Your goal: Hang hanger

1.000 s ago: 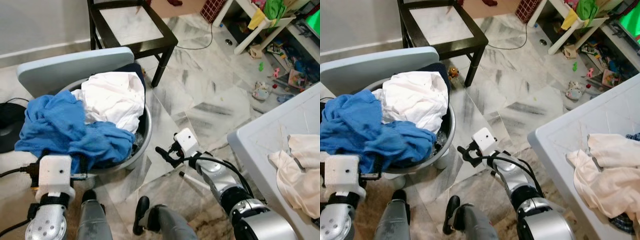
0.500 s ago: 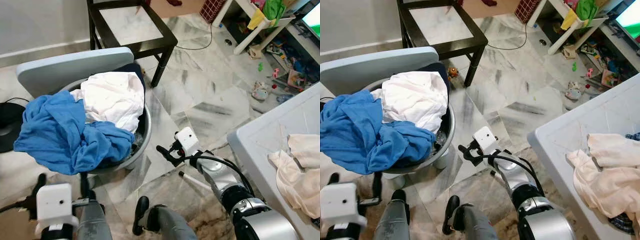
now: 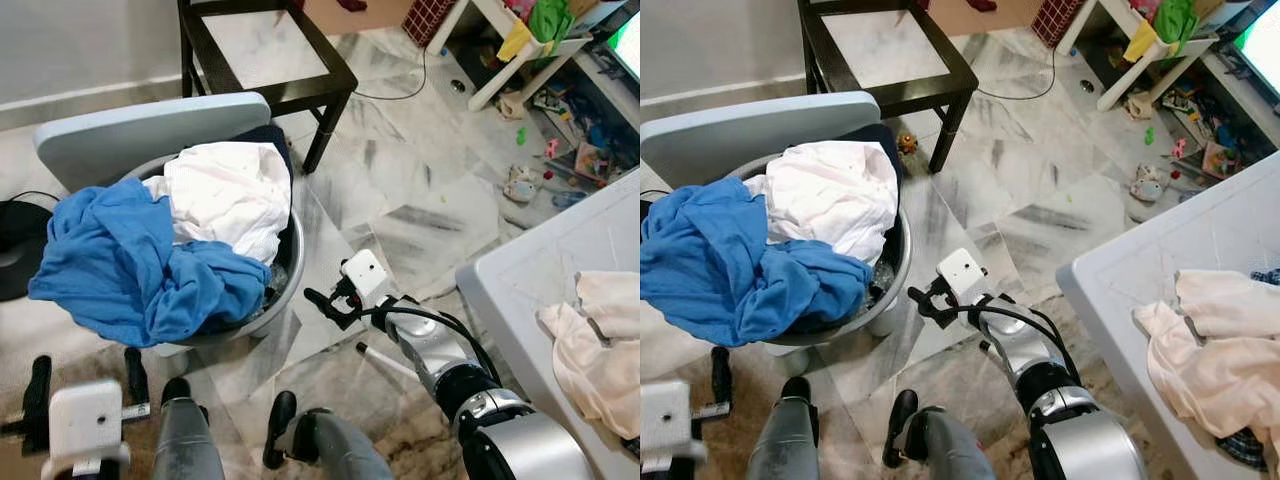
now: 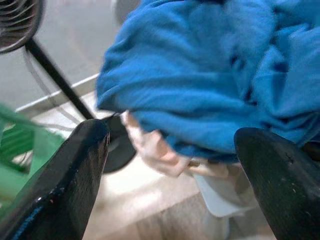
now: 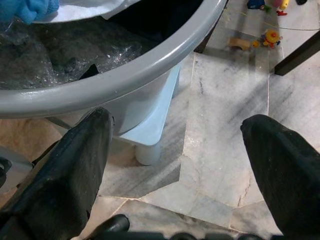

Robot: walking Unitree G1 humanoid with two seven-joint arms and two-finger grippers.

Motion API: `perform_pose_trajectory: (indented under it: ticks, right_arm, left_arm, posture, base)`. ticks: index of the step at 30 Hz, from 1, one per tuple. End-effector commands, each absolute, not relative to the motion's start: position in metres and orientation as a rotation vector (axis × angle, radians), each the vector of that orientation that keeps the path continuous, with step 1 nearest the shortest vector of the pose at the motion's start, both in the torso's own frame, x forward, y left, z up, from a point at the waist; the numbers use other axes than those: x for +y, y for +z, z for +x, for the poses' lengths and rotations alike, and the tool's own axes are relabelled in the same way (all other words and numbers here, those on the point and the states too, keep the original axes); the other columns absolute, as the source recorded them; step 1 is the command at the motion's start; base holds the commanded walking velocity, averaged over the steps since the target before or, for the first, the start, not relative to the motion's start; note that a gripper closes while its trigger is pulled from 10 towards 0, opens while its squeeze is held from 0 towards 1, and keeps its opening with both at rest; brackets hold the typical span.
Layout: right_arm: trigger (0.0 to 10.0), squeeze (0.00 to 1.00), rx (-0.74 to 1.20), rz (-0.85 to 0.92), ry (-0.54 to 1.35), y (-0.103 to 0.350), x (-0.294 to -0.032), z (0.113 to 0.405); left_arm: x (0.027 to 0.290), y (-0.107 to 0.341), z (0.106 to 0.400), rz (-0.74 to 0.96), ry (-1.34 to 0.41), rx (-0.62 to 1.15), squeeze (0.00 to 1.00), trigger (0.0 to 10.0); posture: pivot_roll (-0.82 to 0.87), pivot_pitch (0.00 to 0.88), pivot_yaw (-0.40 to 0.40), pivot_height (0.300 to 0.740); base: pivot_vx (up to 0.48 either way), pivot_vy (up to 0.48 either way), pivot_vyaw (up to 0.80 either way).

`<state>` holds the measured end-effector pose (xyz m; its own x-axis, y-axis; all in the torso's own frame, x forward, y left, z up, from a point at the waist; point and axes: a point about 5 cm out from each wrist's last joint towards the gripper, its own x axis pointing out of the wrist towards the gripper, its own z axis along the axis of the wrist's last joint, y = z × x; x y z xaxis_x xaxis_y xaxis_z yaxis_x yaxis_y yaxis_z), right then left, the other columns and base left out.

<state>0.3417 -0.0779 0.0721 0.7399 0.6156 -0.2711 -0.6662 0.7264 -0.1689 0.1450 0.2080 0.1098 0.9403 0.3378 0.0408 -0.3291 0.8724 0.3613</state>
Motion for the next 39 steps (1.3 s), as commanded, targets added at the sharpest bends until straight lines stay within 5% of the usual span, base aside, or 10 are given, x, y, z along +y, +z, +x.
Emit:
perform_pose_trajectory:
  ticks: [1, 27, 28, 30, 31, 32, 34, 36, 37, 39]
  right_arm:
    - [10.0, 0.0, 0.258, -0.264, 0.699, 0.06, -0.087, 0.336]
    - [10.0, 0.0, 0.249, -0.254, 0.68, 0.061, -0.085, 0.337]
    - [10.0, 0.0, 0.249, -0.253, 0.68, 0.061, -0.084, 0.337]
    - [10.0, 0.0, 0.249, -0.252, 0.68, 0.061, -0.085, 0.337]
    - [10.0, 0.0, 0.249, -0.252, 0.68, 0.061, -0.085, 0.337]
    - [10.0, 0.0, 0.249, -0.252, 0.68, 0.061, -0.084, 0.337]
    - [10.0, 0.0, 0.25, -0.252, 0.68, 0.061, -0.084, 0.337]
    - [10.0, 0.0, 0.25, -0.252, 0.681, 0.061, -0.084, 0.337]
    - [10.0, 0.0, 0.25, -0.251, 0.682, 0.061, -0.083, 0.337]
    - [10.0, 0.0, 0.248, -0.249, 0.685, 0.061, -0.081, 0.337]
  left_arm:
    - [0.206, 0.104, 0.149, 0.373, 0.288, 0.055, 0.0, 10.0]
    - [0.172, 0.165, 0.203, 0.552, 0.051, -0.145, 0.0, 10.0]
    - [0.18, 0.159, 0.202, 0.536, 0.07, -0.105, 0.0, 1.3]
    - [0.182, 0.15, 0.199, 0.525, 0.049, -0.054, 0.0, 0.0]
    - [0.181, 0.148, 0.198, 0.522, 0.038, -0.042, 0.0, 0.0]
    - [0.179, 0.148, 0.198, 0.525, 0.028, -0.033, 0.0, 2.8]
    - [0.177, 0.149, 0.198, 0.53, 0.023, -0.037, 0.0, 4.8]
    - [0.177, 0.15, 0.198, 0.531, 0.023, -0.04, 0.0, 4.8]
    - [0.176, 0.149, 0.198, 0.536, 0.02, -0.031, 0.0, 10.0]
    - [0.177, 0.145, 0.196, 0.539, 0.014, -0.013, 0.0, 10.0]
  posture:
    - [0.47, 0.388, -0.324, 0.74]
    - [0.45, 0.375, -0.31, 0.74]
    - [0.45, 0.376, -0.31, 0.74]
    - [0.46, 0.376, -0.311, 0.74]
    - [0.46, 0.377, -0.31, 0.74]
    - [0.46, 0.378, -0.312, 0.74]
    - [0.46, 0.379, -0.312, 0.74]
    - [0.46, 0.379, -0.312, 0.74]
    - [0.46, 0.379, -0.311, 0.74]
    - [0.47, 0.379, -0.31, 0.74]
  base:
    - [0.0, 0.0, 0.0]
    - [0.0, 0.0, 0.0]
    - [0.0, 0.0, 0.0]
    - [0.0, 0.0, 0.0]
    - [0.0, 0.0, 0.0]
    - [0.0, 0.0, 0.0]
    - [0.0, 0.0, 0.0]
    - [0.0, 0.0, 0.0]
    - [0.0, 0.0, 0.0]
    - [0.0, 0.0, 0.0]
